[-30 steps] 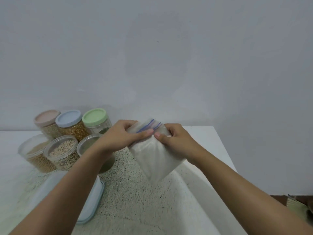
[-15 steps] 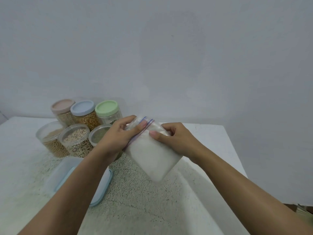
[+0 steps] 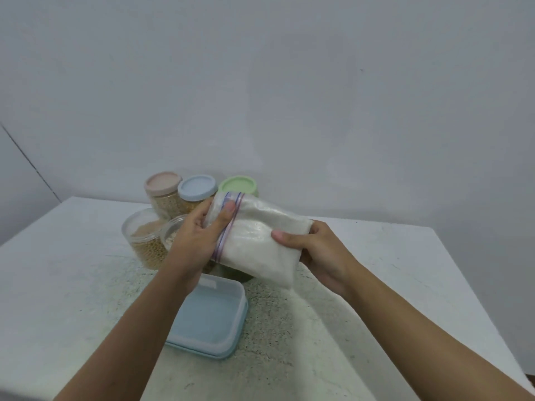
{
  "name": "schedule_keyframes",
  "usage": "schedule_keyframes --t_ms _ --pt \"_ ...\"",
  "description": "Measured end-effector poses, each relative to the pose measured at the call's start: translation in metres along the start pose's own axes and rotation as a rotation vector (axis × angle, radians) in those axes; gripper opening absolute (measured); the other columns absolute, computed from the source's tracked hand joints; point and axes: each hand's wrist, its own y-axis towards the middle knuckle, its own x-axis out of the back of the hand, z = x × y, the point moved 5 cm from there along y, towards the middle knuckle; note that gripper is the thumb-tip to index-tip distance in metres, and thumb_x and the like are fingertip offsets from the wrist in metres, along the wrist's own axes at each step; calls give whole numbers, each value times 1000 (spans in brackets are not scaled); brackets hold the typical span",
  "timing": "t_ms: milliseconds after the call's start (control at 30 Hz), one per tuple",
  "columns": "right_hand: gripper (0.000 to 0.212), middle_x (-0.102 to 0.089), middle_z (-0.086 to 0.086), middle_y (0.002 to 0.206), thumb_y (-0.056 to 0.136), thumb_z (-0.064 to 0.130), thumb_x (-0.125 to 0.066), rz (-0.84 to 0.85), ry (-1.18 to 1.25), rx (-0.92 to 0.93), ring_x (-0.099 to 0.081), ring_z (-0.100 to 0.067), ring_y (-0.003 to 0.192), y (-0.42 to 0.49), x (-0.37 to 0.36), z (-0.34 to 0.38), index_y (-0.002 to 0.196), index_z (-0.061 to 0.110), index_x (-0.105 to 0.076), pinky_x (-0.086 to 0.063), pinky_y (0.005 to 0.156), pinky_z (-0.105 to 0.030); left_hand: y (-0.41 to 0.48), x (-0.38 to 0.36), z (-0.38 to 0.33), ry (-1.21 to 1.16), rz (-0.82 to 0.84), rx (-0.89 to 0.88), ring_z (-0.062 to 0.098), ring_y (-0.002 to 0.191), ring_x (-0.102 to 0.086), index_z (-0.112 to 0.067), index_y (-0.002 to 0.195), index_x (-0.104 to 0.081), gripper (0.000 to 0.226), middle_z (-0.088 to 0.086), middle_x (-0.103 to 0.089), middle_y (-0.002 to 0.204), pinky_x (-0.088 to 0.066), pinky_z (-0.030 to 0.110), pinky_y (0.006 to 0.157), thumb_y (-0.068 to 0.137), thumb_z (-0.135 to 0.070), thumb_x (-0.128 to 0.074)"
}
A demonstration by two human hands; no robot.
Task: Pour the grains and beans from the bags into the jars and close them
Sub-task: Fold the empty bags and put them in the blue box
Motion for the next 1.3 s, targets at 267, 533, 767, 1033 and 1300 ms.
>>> schedule_keyframes --t_ms 267,533,767,1033,1300 --pt "20 -77 -10 107 92 17 -73 -21 -195 104 -73 -26 103 33 -65 -1 110 7 -75 -56 91 -33 19 85 0 -33 109 82 25 106 -73 -17 121 -70 28 6 -76 113 -61 38 82 102 -31 -56" --pt "25 -76 -6 104 87 19 -80 -98 -402 85 -74 -22 95 48 -97 -26 111 13 -73 -62 80 -40 32 128 26 141 147 57 12 91 -74 -21 110 -69 34 -3 -77 102 -57 24 72 93 -50 -63" --pt "28 -72 0 88 76 25 -89 -59 -769 12 -72 -17 81 44 -99 -56 84 15 -64 -56 65 -31 27 137 64 263 247 53 12 72 -74 -11 97 -64 18 -3 -77 88 -57 22 60 95 -28 -66" --pt "22 -68 3 84 81 30 -84 -1 -1112 -39 -63 -19 83 39 -107 -83 77 23 -63 -50 77 -40 22 154 109 463 365 76 25 76 -71 -15 89 -68 28 4 -75 84 -56 33 71 86 -41 -76" --pt "32 -67 9 94 83 19 -73 93 -1418 46 -62 -15 85 38 -114 -83 106 30 -53 -50 78 -34 21 151 114 796 421 -179 1 78 -56 -30 93 -64 25 -14 -64 87 -42 22 70 86 -52 -72"
